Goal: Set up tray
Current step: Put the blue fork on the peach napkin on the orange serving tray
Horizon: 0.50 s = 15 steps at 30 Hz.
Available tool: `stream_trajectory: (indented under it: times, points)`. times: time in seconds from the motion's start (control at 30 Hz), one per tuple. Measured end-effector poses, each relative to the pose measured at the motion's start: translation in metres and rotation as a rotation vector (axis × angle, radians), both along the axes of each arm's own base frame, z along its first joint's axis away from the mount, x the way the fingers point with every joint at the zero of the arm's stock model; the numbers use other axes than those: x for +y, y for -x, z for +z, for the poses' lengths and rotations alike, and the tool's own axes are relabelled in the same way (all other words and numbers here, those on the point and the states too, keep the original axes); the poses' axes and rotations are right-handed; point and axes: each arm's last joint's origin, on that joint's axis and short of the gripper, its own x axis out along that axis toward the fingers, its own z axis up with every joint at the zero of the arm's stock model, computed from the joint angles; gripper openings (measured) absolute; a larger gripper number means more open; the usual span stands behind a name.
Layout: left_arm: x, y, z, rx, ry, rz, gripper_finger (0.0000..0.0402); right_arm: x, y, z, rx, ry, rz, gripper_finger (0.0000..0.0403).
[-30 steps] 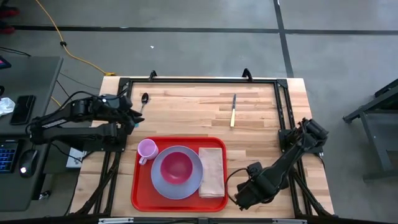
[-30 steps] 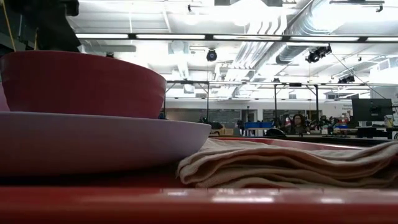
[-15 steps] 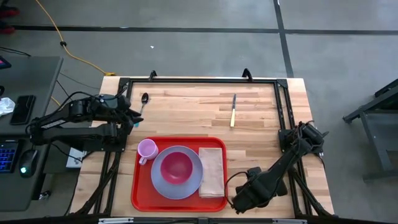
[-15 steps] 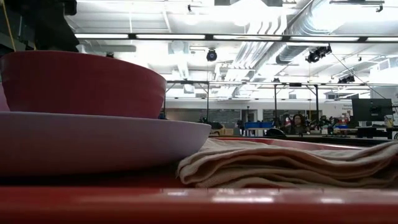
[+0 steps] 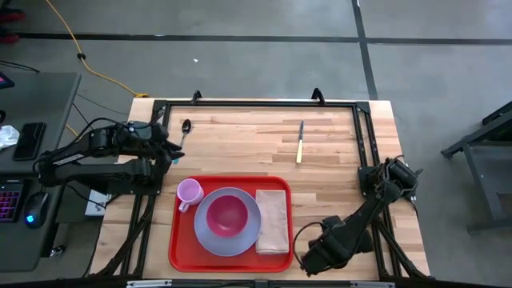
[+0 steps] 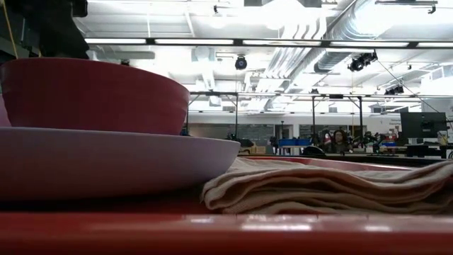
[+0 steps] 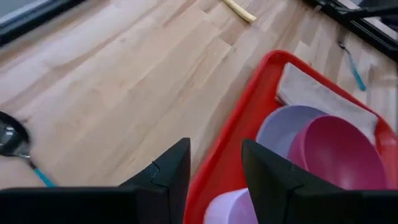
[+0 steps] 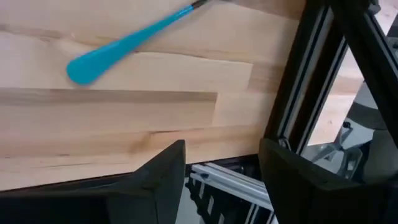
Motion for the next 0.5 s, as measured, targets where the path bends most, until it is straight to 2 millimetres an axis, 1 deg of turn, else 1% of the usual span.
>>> stream_trajectory:
  times: [0.1, 0.2, 0.33, 0.4, 0.5]
  points:
    - [-0.001, 0.000, 0.000, -0.006, 0.028, -0.036, 0.0175, -0.007, -0.005, 0.000, 0.000, 0.027, -0.012, 0.0183]
    - [-0.003, -0.001, 0.000, -0.014, 0.064, -0.084, 0.0175, -0.018, -0.008, 0.007, -0.001, 0.028, -0.042, 0.0183]
    - [-0.005, -0.001, 0.000, -0.019, 0.075, -0.166, 0.0175, -0.034, -0.009, 0.024, -0.042, 0.034, -0.070, 0.0183]
    - [-0.006, -0.001, 0.000, -0.021, 0.077, -0.190, 0.0175, -0.043, -0.007, 0.034, -0.051, 0.033, -0.083, 0.0183]
    - [-0.006, -0.001, 0.000, -0.022, 0.076, -0.212, 0.0175, -0.055, 0.001, 0.049, -0.113, 0.030, -0.084, 0.0183]
